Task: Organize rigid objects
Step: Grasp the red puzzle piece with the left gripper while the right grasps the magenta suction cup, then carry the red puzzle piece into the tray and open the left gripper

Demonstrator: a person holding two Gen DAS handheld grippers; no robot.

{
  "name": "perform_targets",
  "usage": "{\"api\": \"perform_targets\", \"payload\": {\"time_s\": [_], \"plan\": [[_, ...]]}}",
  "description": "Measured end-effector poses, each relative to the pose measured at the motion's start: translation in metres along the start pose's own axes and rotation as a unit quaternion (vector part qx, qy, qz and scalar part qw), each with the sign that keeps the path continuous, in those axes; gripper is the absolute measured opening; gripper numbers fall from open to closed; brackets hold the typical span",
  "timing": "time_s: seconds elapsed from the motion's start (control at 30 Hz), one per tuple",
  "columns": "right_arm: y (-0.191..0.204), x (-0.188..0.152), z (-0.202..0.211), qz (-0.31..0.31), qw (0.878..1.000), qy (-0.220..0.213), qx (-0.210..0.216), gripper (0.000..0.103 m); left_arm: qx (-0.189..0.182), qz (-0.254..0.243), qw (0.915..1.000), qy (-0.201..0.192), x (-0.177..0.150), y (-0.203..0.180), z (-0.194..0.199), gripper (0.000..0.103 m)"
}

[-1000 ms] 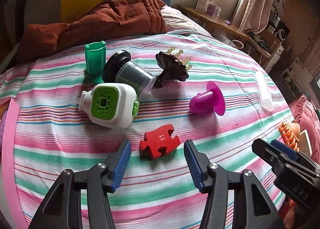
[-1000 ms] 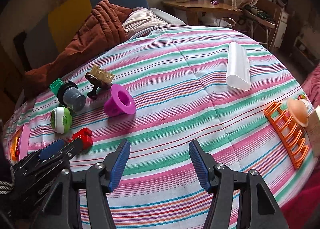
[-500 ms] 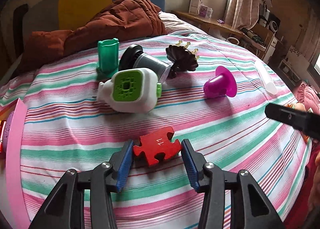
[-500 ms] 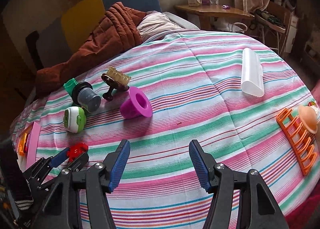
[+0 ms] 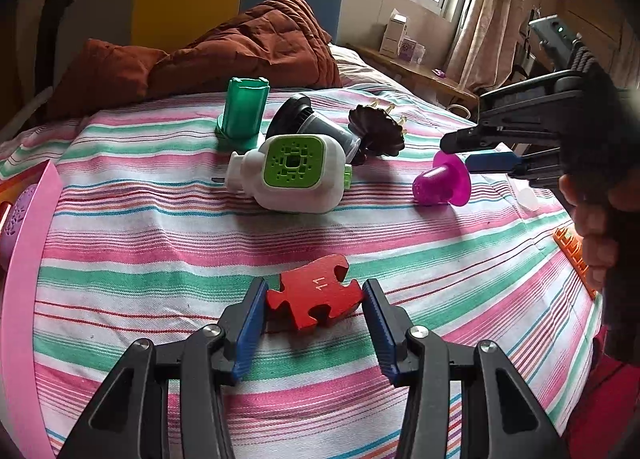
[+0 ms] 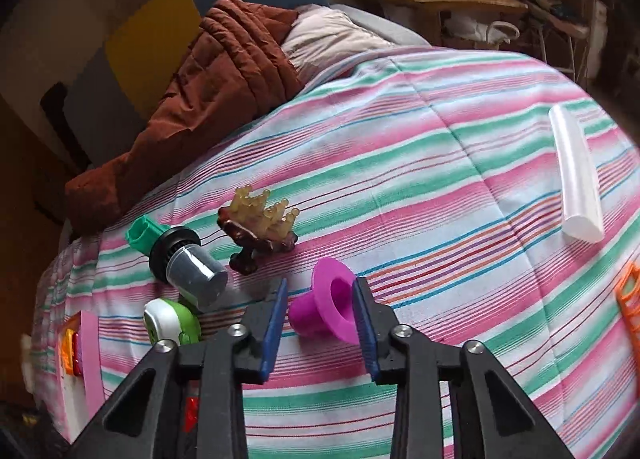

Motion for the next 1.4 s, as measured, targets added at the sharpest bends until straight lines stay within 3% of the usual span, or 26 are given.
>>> {"api": "perform_targets", "payload": {"time_s": [0.17, 0.4, 0.53, 0.6, 0.73, 0.83, 0.97, 1.13, 1.4], "plan": [[-0.042, 0.000, 0.016, -0.097, 0.995, -0.021, 0.031, 0.027, -0.002, 0.001, 1.0000, -0.002, 0.001, -0.002, -0.001, 0.049], [-0.101, -0.026, 0.044, -0.160, 0.987, -0.018, 0.016, 0.027, -0.002, 0.002, 1.0000, -0.003, 0.003, -0.001, -0.003, 0.049], [-0.093, -0.029, 0.062, -0.095, 0.994, -0.056, 0.014, 0.030, -0.002, 0.001, 1.0000, -0.003, 0.004, -0.002, -0.004, 0.049], [-0.078, -0.027, 0.068, -0.037, 0.996, -0.080, 0.006, 0.044, 0.001, -0.001, 1.0000, -0.004, 0.004, -0.002, -0.004, 0.049], [-0.047, -0.023, 0.051, 0.051, 0.996, -0.066, -0.012, 0.047, 0.007, -0.006, 0.9999, -0.005, 0.003, -0.002, -0.003, 0.049], [-0.037, -0.019, 0.034, 0.109, 0.990, -0.055, -0.065, 0.045, 0.006, -0.005, 0.9999, -0.006, 0.003, -0.002, -0.003, 0.049], [-0.049, -0.016, 0.012, 0.102, 0.991, -0.033, -0.085, 0.034, 0.006, -0.006, 0.9999, -0.006, 0.002, -0.003, -0.004, 0.049], [-0.050, -0.023, 0.020, 0.082, 0.994, -0.034, -0.061, 0.033, 0.000, -0.001, 1.0000, -0.007, 0.002, -0.003, -0.004, 0.049], [0.002, -0.070, 0.045, 0.084, 0.996, -0.006, -0.016, 0.033, -0.005, 0.003, 1.0000, -0.007, 0.003, -0.001, -0.005, 0.049]]}}
Point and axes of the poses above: each gripper's, at about its wrist camera, not at the fingertips, and z roughly against the way its jaws point, y to its left, x to its top, the point moved 6 cm from there along -z, roughly the way its jaws point, and after that the axes turned 13 degrees about x, right-handed, at the moved point
